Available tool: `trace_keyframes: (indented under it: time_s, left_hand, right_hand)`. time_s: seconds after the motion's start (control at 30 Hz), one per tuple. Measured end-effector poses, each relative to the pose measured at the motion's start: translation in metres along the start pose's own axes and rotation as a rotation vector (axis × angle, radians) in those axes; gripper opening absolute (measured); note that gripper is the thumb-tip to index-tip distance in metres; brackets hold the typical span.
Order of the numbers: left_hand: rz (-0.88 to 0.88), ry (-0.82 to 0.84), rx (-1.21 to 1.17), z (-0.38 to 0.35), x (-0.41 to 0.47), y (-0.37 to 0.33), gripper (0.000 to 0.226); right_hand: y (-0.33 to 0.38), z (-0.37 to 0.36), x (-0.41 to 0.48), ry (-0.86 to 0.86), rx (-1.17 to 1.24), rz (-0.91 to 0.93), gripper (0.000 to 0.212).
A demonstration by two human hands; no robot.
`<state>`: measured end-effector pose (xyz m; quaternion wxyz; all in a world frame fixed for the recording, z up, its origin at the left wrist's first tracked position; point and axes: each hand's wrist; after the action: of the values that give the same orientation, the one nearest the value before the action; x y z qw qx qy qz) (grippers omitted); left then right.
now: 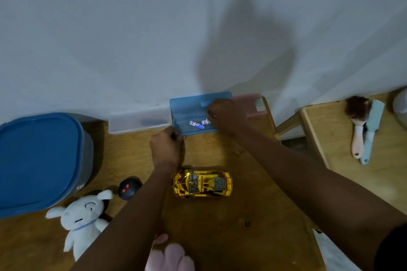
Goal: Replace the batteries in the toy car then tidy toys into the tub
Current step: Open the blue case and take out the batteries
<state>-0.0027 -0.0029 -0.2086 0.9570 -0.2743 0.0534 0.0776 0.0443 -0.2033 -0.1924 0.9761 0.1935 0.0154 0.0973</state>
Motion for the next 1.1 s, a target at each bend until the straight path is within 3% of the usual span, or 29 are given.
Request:
trace_keyframes:
  time_s: [0.07, 0.13, 0.33, 0.73, 1.1]
  left_hand:
    - [-0.003, -0.001, 0.0, -0.001, 0.0, 0.001, 0.014]
    - [-0.007, -0.007, 0.012, -0.004, 0.002, 0.002, 0.013]
    - [-0.015, -0.013, 0.034, -0.005, 0.007, 0.006, 0.011]
    - [0.018, 0.014, 0.0, -0.003, 0.005, 0.002, 0.013]
    - [0.053, 0.041, -0.008, -0.002, 0.007, 0.003, 0.009]
  right_hand:
    - [-0.003, -0.002, -0.005, 0.192, -0.026, -0.049, 0.018]
    - [-0.002, -0.002, -0.008, 0.242, -0.07, -0.055, 0.02]
    - [0.015, 0.008, -0.008, 0.234, -0.247, 0.012, 0.023]
    - [0.023, 0.02, -0.005, 0.29, -0.34, 0.1, 0.028]
    - [0.009, 0.004, 0.003, 0.296, -0.154, -0.03, 0.022]
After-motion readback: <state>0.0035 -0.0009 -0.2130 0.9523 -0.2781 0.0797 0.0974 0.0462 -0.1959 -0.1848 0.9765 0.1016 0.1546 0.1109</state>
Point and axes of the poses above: each hand's wrist, its own x-axis towards the middle knuckle, its own z-axis out of the back of the hand, y = z × x, and after that the axes turned 9 degrees about x, right-handed
